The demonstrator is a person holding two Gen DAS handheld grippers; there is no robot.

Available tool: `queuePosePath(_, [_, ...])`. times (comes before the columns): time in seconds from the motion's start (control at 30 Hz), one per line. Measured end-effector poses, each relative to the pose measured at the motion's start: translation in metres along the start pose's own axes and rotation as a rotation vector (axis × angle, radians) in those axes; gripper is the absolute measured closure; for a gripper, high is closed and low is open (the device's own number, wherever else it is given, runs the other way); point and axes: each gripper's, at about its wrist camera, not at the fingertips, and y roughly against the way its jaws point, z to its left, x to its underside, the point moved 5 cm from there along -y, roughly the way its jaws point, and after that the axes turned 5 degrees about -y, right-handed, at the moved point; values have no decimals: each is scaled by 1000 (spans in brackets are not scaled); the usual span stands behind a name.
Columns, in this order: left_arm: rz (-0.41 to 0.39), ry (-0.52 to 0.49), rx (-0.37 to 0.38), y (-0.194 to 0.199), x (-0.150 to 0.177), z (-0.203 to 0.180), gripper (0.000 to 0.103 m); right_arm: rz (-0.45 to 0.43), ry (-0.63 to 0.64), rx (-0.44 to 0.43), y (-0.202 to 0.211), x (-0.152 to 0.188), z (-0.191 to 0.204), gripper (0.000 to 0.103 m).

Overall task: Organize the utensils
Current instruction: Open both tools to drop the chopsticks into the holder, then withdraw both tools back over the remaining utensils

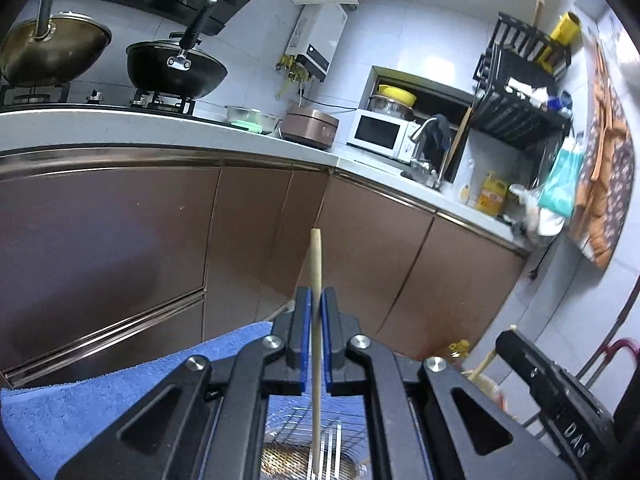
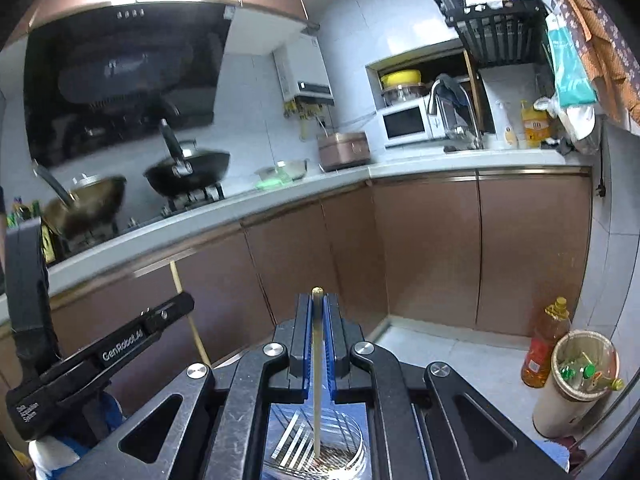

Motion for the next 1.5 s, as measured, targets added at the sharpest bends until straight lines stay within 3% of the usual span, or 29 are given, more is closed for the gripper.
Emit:
queuePosePath(0.1, [-19, -4, 10, -6, 11, -2, 95, 31, 11, 16, -7, 17, -6, 96])
queuePosePath(0.17, [-14, -34, 12, -7, 17, -6, 81, 52, 13, 17, -7, 24, -8, 91])
queuePosePath(0.2, [-22, -51, 11, -4, 19, -8, 79, 55, 15, 21, -6, 26, -8, 85])
queuePosePath(0.27, [-37, -67, 11, 5, 20, -10, 78, 58, 14, 22, 0, 27, -10, 74])
queuePosePath(0.47, [-47, -115, 17, 45, 3, -17, 71, 37, 2, 21, 31, 14, -12, 70])
queuePosePath(0.67, [-29, -174, 32, 102, -16, -28, 69, -2, -12, 10, 85, -1, -9, 67])
queuePosePath(0.77, [19, -181, 33, 134, -20, -30, 69, -18, -21, -3, 116, -4, -7, 67])
queuePosePath(0.97, [-11, -228, -6, 204, -22, -29, 62, -46, -51, -37, 177, -2, -2, 66])
queuePosePath(1.27, [-43, -209, 72, 297, 5, -20, 60, -78, -74, -88, 242, 10, 12, 60])
queuePosePath(1.5, [85, -174, 133, 313, 42, -7, 60, -51, -85, -132, 260, 28, 23, 58])
